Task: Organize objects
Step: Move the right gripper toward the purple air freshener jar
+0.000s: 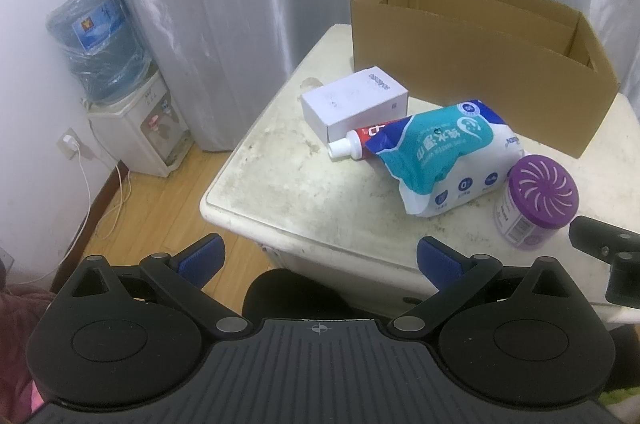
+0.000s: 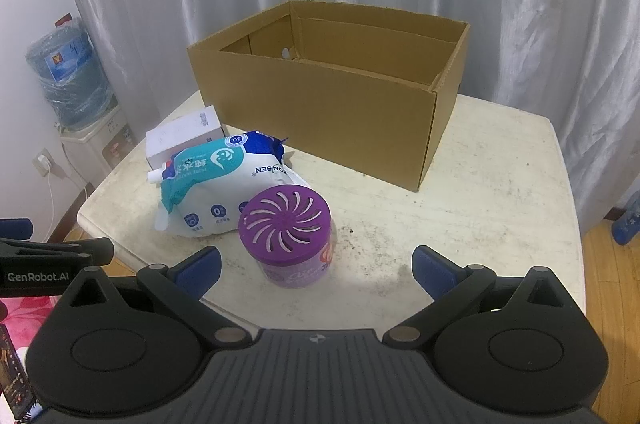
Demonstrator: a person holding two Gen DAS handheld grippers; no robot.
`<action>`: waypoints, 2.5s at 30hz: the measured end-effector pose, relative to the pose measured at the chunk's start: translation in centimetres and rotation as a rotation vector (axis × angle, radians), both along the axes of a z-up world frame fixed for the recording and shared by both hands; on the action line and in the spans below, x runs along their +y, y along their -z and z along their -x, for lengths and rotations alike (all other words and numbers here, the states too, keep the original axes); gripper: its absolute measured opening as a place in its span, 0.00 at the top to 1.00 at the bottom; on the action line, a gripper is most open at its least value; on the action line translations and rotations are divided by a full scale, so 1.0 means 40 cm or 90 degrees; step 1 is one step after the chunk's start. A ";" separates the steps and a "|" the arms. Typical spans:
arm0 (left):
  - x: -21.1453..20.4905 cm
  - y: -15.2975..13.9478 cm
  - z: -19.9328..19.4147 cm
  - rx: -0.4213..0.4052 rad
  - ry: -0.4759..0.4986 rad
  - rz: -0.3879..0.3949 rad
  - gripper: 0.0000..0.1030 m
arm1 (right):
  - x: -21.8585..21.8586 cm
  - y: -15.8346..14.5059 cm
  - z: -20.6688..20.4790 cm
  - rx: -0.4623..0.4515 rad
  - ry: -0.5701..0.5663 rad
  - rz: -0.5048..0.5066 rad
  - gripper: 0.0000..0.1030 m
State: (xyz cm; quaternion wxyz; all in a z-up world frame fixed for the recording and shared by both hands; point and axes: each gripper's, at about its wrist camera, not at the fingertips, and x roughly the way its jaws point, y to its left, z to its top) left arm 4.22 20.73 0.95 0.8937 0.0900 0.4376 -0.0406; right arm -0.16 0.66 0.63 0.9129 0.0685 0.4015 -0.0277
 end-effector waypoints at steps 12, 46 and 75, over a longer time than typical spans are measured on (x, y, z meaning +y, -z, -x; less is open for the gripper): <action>-0.002 0.005 -0.007 0.006 0.002 -0.002 0.00 | -0.007 0.003 -0.007 0.001 0.002 0.002 0.00; -0.093 0.018 -0.036 -0.004 0.067 0.006 0.00 | -0.095 -0.016 -0.060 -0.033 -0.013 0.008 0.00; -0.306 0.141 -0.002 0.022 0.265 0.037 0.07 | -0.219 0.094 -0.158 -0.013 -0.151 -0.270 0.10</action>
